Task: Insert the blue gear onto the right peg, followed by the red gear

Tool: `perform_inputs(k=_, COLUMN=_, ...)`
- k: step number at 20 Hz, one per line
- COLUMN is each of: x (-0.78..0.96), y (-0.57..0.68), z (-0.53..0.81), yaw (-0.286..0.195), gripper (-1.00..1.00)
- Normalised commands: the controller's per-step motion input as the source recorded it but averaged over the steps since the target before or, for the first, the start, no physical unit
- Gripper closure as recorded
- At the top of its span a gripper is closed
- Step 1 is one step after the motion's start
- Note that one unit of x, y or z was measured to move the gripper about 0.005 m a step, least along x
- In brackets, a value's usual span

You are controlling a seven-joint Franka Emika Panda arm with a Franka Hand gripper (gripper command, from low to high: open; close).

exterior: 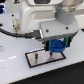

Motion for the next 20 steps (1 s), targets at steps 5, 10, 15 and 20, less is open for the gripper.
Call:
perform_inputs(k=5, x=0.12, y=-0.17, z=-0.07, yaw=0.000, gripper=1.00)
perform_inputs(k=10, x=0.07, y=-0.08, z=0.15, yaw=0.000, gripper=1.00)
perform_inputs(k=15, x=0.07, y=-0.04, z=0.16, yaw=0.000, gripper=1.00)
perform_inputs(k=20, x=0.11, y=-0.09, z=0.10, yaw=0.000, gripper=1.00)
